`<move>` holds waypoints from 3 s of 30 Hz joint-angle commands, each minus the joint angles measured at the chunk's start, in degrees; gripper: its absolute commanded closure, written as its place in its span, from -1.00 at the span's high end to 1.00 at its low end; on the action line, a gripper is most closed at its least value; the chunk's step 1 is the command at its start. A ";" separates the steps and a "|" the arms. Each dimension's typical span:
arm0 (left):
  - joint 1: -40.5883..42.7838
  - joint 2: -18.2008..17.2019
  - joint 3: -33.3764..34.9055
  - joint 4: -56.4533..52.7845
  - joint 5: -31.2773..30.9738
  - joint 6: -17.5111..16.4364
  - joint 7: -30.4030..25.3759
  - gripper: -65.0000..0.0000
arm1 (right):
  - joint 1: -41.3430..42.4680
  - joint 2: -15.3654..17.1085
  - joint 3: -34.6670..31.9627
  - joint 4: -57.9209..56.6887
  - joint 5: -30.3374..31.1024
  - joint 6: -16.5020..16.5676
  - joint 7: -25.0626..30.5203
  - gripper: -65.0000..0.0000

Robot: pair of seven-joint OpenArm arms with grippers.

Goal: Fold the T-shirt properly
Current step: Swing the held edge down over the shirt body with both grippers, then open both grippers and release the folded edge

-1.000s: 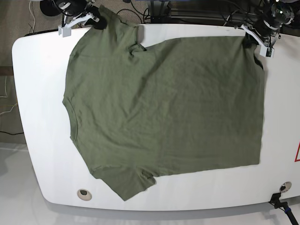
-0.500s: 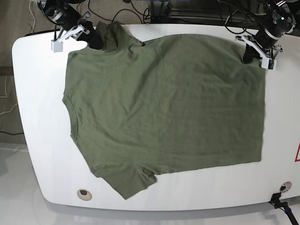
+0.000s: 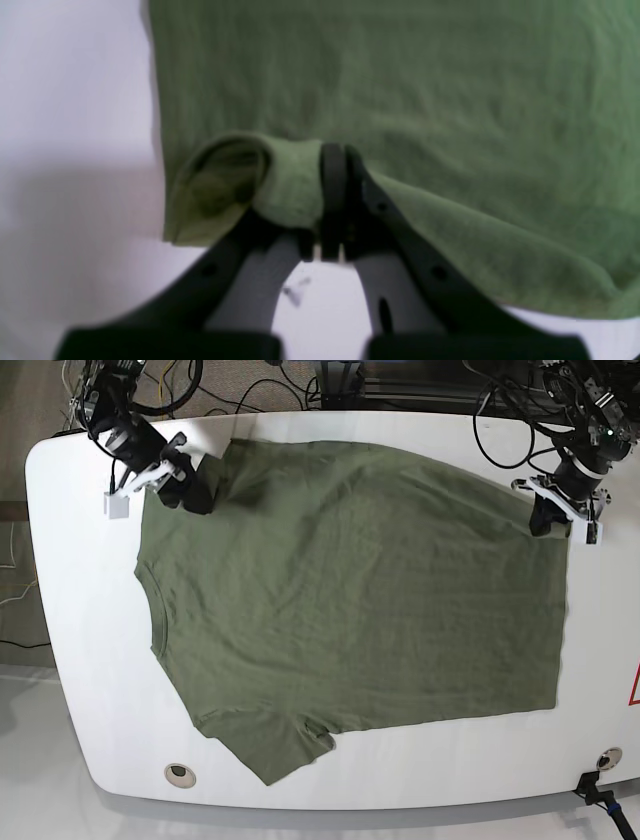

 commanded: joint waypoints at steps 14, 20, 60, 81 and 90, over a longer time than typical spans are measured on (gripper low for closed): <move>-11.08 -0.72 5.44 -4.81 -1.04 -0.10 -1.42 -1.00 | 15.63 5.84 -1.46 -11.91 0.23 0.46 0.61 -1.00; -15.48 -3.10 5.35 -9.99 -0.95 -0.10 -1.42 -1.00 | 22.84 9.19 -4.54 -19.91 0.23 0.46 0.61 -1.00; -27.08 -8.19 8.08 -17.11 8.90 -0.10 -4.84 0.48 | 38.05 13.76 -9.20 -26.15 -25.88 1.07 1.05 0.33; -5.37 -11.01 8.25 -5.86 8.90 -0.10 -23.39 0.48 | 16.86 10.94 -9.02 -2.06 -61.48 11.80 14.68 0.33; -2.47 -11.01 7.99 -5.86 8.90 -0.10 -26.56 0.48 | 17.04 10.94 -8.93 -8.22 -61.31 12.06 19.60 0.33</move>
